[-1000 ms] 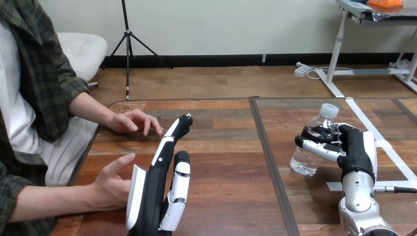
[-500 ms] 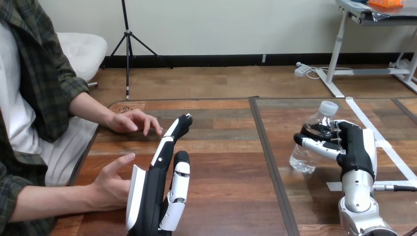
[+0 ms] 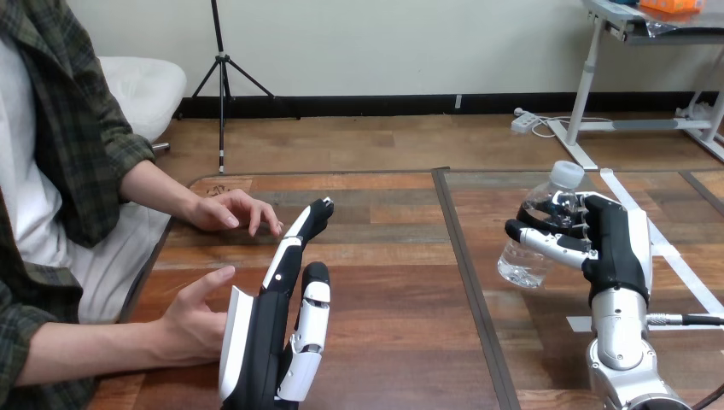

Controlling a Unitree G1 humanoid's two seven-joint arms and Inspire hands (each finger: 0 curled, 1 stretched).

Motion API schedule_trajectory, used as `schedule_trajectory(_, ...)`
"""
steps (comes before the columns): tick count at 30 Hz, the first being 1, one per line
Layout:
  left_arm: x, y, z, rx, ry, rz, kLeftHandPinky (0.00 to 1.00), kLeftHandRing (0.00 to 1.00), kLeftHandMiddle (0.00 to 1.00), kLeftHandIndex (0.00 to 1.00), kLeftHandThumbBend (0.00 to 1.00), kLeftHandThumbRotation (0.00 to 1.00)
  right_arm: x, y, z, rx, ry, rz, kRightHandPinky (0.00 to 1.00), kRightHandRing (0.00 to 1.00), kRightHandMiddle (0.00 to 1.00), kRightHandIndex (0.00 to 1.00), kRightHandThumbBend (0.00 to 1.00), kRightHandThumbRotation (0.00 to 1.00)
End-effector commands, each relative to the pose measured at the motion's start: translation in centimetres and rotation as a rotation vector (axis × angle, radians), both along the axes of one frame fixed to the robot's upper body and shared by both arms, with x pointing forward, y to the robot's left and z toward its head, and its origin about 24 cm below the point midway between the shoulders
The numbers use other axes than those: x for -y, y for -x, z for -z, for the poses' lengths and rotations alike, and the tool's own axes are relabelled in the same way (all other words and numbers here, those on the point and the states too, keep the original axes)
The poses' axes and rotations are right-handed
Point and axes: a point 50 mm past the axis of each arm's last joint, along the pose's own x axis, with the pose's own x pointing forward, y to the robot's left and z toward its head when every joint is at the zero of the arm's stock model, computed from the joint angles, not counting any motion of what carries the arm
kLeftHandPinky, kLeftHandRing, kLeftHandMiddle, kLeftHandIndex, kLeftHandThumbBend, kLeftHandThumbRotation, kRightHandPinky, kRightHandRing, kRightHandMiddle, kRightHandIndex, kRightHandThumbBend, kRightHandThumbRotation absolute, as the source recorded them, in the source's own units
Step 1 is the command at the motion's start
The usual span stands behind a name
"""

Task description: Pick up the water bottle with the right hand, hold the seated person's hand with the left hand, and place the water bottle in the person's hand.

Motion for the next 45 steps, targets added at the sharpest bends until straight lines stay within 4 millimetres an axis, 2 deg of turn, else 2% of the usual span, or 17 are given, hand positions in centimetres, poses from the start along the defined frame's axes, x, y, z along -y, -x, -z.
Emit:
schedule_trajectory(1, 0.2, -0.4, -0.8, 0.044, 0.017, 0.006, 0.92, 0.89, 0.89, 0.88, 0.02, 1.0, -0.8, -1.7, -2.9, 0.147, -0.002, -0.031, 0.47, 0.46, 0.49, 0.56, 0.75, 0.0)
schedule_trajectory(8, 0.2, -0.5, -0.8, 0.052, 0.011, 0.001, 0.92, 0.88, 0.88, 0.88, 0.01, 1.0, -0.9, -1.6, -3.2, 0.199, -0.019, -0.055, 0.48, 0.47, 0.49, 0.56, 0.75, 0.0)
schedule_trajectory(38, -0.7, -0.9, -1.2, 0.07, -0.043, 0.003, 0.91, 0.89, 0.89, 0.89, 0.0, 0.98, -2.2, -1.2, -4.4, 0.34, -0.02, -0.158, 0.4, 0.43, 0.49, 0.56, 0.75, 0.0)
schedule_trajectory(41, -1.0, -0.9, -1.4, 0.071, -0.066, 0.002, 0.9, 0.89, 0.89, 0.89, 0.0, 0.9, -2.3, -1.1, -4.5, 0.355, -0.009, -0.171, 0.39, 0.43, 0.49, 0.55, 0.75, 0.0)
schedule_trajectory(42, -1.1, -0.9, -1.4, 0.072, -0.076, 0.0, 0.9, 0.89, 0.88, 0.89, 0.02, 0.85, -2.4, -1.1, -4.5, 0.358, -0.006, -0.176, 0.39, 0.43, 0.49, 0.55, 0.75, 0.0)
schedule_trajectory(43, -1.2, -0.9, -1.4, 0.073, -0.083, -0.001, 0.88, 0.88, 0.88, 0.88, 0.05, 0.7, -2.4, -1.1, -4.5, 0.36, -0.004, -0.179, 0.39, 0.42, 0.49, 0.55, 0.75, 0.0)
schedule_trajectory(44, -1.3, -0.9, -1.5, 0.074, -0.087, 0.002, 0.88, 0.88, 0.88, 0.88, 0.05, 0.7, -2.5, -1.0, -4.6, 0.365, -0.004, -0.184, 0.39, 0.42, 0.49, 0.55, 0.75, 0.0)
schedule_trajectory(45, -1.4, -0.9, -1.6, 0.074, -0.087, 0.005, 0.88, 0.88, 0.88, 0.88, 0.09, 0.58, -2.5, -1.0, -4.6, 0.369, -0.005, -0.186, 0.39, 0.42, 0.49, 0.55, 0.75, 0.0)
